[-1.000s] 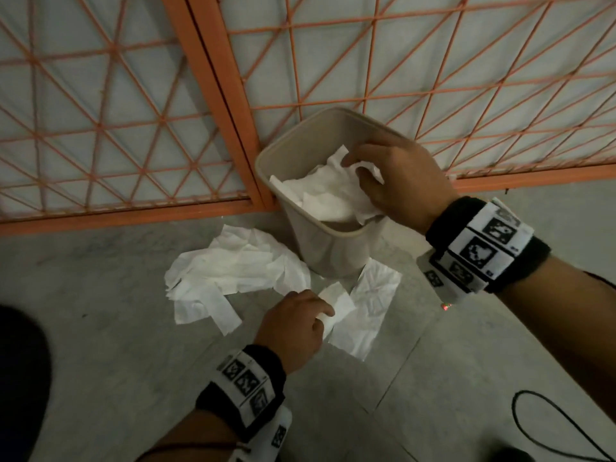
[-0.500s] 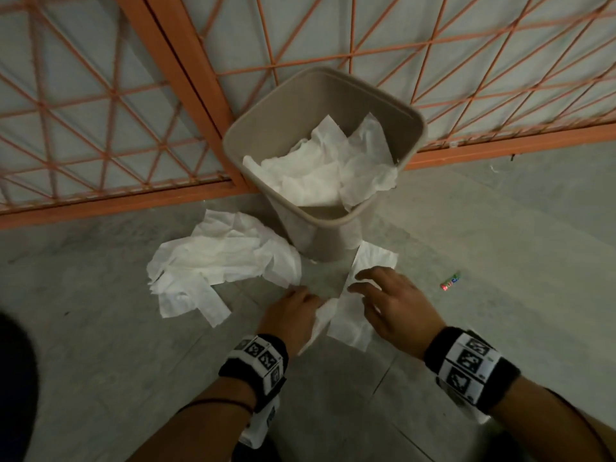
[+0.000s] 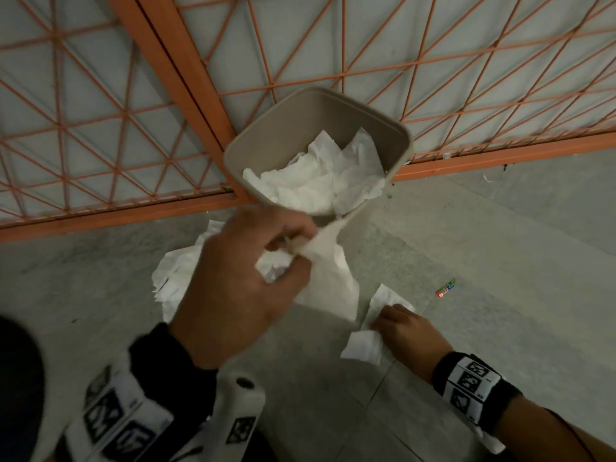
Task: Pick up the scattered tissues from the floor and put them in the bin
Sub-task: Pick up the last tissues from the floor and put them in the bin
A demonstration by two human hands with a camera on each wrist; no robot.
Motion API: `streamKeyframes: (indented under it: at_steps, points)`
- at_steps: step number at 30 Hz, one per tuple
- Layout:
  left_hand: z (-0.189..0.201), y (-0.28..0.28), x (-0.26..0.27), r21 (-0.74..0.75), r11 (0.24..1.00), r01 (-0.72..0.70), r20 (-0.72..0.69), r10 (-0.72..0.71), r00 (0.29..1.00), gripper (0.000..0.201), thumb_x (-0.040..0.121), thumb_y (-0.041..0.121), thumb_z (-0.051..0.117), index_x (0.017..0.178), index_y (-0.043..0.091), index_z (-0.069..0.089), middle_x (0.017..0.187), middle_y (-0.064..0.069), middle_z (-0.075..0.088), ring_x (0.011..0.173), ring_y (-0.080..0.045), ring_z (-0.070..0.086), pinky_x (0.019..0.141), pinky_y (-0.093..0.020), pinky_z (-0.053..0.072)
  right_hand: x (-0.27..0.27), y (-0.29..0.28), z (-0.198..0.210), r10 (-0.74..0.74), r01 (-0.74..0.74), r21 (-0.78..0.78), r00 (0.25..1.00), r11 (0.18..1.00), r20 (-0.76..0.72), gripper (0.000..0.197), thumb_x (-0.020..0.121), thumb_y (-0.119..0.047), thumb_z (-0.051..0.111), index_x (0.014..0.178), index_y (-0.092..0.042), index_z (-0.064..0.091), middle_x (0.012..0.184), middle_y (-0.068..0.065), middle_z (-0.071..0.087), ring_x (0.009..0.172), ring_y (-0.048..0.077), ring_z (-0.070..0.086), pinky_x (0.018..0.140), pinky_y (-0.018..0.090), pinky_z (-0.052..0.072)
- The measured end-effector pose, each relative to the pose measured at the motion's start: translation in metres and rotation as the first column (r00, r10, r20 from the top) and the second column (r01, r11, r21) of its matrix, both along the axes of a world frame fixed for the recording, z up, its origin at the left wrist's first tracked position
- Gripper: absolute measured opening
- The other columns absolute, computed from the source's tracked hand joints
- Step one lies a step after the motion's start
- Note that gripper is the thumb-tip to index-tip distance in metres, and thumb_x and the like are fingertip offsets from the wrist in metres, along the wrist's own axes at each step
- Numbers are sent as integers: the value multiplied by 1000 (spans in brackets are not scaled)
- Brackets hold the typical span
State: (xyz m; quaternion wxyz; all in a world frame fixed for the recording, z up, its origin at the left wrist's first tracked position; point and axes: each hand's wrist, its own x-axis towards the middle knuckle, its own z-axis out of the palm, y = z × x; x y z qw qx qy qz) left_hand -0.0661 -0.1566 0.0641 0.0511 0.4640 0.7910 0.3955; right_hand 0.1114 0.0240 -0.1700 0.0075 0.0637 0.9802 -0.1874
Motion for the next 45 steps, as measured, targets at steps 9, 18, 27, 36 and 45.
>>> streamKeyframes:
  at_steps: [9,18,27,36,45]
  points:
    - [13,80,-79,0,988,-155,-243,150,958,21,74,4,61,84,20,68,93,0,59,80,-20,61,75,-32,51,-22,6,141,-276,159,-284,853,946,-443,18,76,3,73,87,-12,74,92,4,67,81,14,63,74,16,48]
    - [11,39,-65,-223,974,-50,-62,37,997,36,87,10,52,113,28,71,117,9,70,110,-8,62,93,-20,44,-117,20,273,-245,76,-263,665,962,-706,15,77,-4,66,84,-13,75,89,8,67,73,15,61,68,22,50]
    - [-31,-82,-75,-102,919,-382,136,393,910,32,83,-6,53,96,14,75,93,6,73,83,10,64,76,2,42,-189,19,252,-100,83,-105,982,991,-161,22,76,-8,66,92,-20,74,94,9,71,94,28,64,84,29,45]
    - [-139,-129,-119,-543,689,-480,100,621,778,34,85,9,52,109,27,68,126,1,60,111,-24,60,99,-36,47,-191,-48,252,173,-195,-2,874,981,-454,21,87,-14,61,106,-16,69,108,9,66,100,27,61,88,35,47]
    - [-201,-109,-162,-760,549,-346,-124,401,908,64,89,12,48,146,34,29,156,-2,27,134,-34,33,103,-49,41,-203,-119,119,312,-291,-267,949,919,40,29,87,-18,61,116,-21,63,121,1,59,110,21,56,94,32,48]
